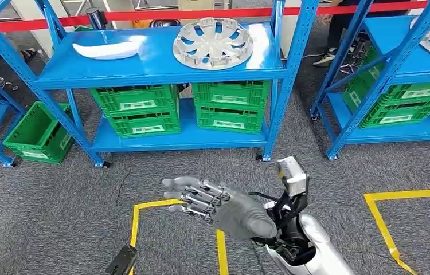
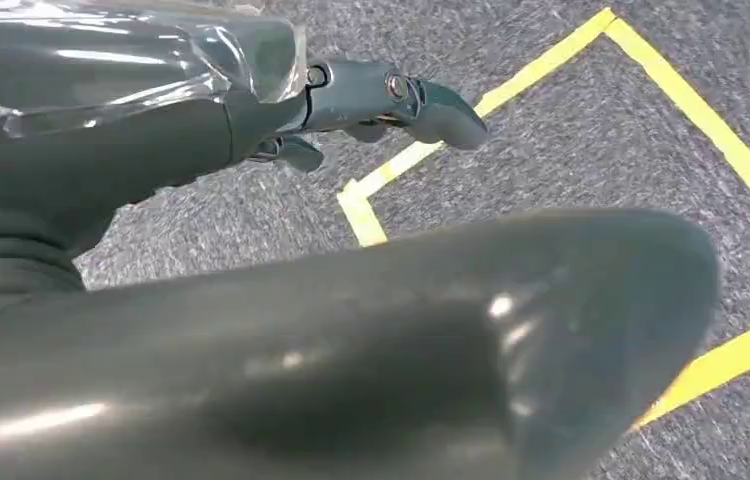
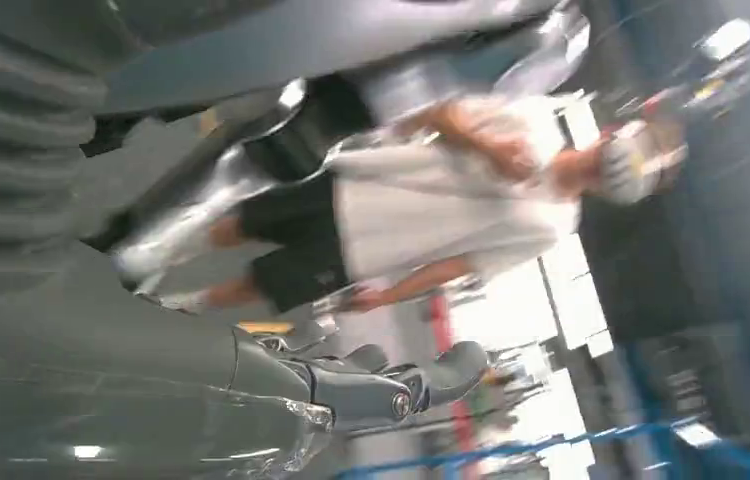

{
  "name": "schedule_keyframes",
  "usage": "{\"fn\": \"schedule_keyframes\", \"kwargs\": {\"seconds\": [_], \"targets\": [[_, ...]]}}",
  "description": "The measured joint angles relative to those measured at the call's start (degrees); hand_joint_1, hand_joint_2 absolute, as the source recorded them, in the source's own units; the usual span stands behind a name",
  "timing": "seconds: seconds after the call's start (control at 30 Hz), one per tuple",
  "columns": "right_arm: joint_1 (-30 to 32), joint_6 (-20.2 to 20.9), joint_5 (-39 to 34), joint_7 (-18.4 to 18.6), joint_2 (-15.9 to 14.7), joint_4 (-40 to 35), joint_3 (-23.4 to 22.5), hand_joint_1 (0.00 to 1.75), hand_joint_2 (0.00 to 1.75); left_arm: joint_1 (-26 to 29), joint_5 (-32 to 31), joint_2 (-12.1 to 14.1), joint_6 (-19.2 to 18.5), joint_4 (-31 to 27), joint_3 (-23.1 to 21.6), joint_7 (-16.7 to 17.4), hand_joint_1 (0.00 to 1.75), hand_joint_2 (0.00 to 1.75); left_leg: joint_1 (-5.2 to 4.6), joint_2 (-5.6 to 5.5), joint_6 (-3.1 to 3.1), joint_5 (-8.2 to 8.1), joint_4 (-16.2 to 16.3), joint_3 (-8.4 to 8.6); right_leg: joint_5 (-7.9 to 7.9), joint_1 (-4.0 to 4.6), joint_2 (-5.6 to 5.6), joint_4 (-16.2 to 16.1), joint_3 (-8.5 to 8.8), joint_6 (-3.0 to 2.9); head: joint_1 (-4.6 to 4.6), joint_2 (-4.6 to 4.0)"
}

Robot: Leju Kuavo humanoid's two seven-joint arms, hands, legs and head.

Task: Take the parts from the cabinet and place them on the table.

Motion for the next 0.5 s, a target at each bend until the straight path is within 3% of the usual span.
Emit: {"fn": "schedule_keyframes", "kwargs": {"seconds": [0.03,0.07,0.13,0.17,0.2,0.3,0.33,0.37,0.4,0.47,0.5], "targets": [[0.3,-0.4,0.5,0.4,-0.2,0.0,0.0,0.00,0.00,0.0,0.0,0.0,0.0,0.0,-0.2,0.0,0.00,0.00,0.00,0.00,0.05,0.42,0.7,-0.51,0.00,0.08,0.00,0.0,0.03,0.00,0.00,0.00],[0.5,-0.9,1.0,1.0,-0.3,0.0,0.1,0.00,0.00,0.0,0.0,0.0,0.0,0.0,-0.3,0.0,0.00,0.00,0.00,0.01,0.27,2.20,-1.4,0.20,-0.01,0.14,0.04,0.0,0.07,0.01,0.00,0.00],[0.7,-2.8,1.9,2.5,-0.5,0.0,0.2,0.00,0.00,0.0,0.0,0.1,0.0,-0.1,-0.4,0.1,0.00,0.00,-0.04,-0.01,1.02,8.03,-11.9,5.22,-0.03,0.29,0.30,0.0,0.39,0.05,0.00,0.00],[0.7,-3.5,2.4,3.0,-0.5,-0.1,0.2,0.00,0.00,-0.1,0.0,0.2,0.0,-0.1,-0.5,0.1,0.00,0.00,-0.08,-0.02,1.40,9.63,-15.5,7.01,-0.04,0.29,0.36,0.0,0.48,0.05,0.00,0.00],[1.0,-4.2,3.0,3.6,-0.7,-0.2,0.2,0.00,0.00,-0.3,0.0,0.4,0.0,-0.2,-0.7,0.2,0.00,0.00,-0.37,-0.09,1.78,8.61,-17.7,8.15,0.07,0.37,0.36,-0.2,0.33,0.23,0.11,0.00],[1.5,-7.1,3.4,6.2,-1.2,-0.6,0.4,0.00,0.00,-0.5,0.1,0.7,-0.1,-0.2,-1.2,0.4,0.00,0.00,-1.01,-0.05,2.09,8.85,-18.0,7.85,0.41,0.40,0.34,-0.2,-0.02,0.80,0.04,0.00],[1.5,-8.3,3.4,7.2,-1.3,-0.8,0.4,0.00,0.00,-0.6,0.2,0.7,-0.1,-0.2,-1.3,0.4,0.00,0.00,-1.00,-0.03,2.58,9.28,-18.7,8.05,0.55,0.61,0.35,-0.5,0.13,1.17,0.02,0.00],[1.6,-9.0,3.4,8.0,-1.7,-1.1,0.4,0.00,0.00,-0.7,0.4,0.7,-0.1,-0.3,-1.4,0.5,0.00,0.00,-0.36,0.26,2.87,9.90,-19.6,8.96,-0.06,0.47,0.23,0.4,-0.47,1.17,0.07,0.00],[1.4,-9.2,3.3,8.3,-1.9,-1.3,0.4,0.00,0.00,-0.9,0.5,0.7,-0.1,-0.4,-1.6,0.6,0.00,0.00,-0.41,0.23,3.37,10.21,-19.8,8.96,-1.48,0.62,0.22,2.7,-1.52,0.87,0.20,0.00],[1.5,-9.2,2.8,8.8,-2.3,-1.4,0.5,0.00,0.00,-1.3,0.5,0.7,-0.1,-0.4,-1.8,1.1,0.00,0.00,-0.56,0.26,3.46,10.27,-19.8,8.86,-5.04,0.50,0.22,11.6,-5.60,0.36,0.24,0.00],[1.6,-8.9,2.5,8.9,-2.6,-1.4,0.5,0.00,0.00,-1.4,0.5,0.7,0.0,-0.4,-2.0,1.3,0.00,0.00,-0.63,0.28,3.46,10.27,-19.8,8.78,-6.65,0.47,0.21,16.7,-8.08,0.42,0.24,0.00]]}}
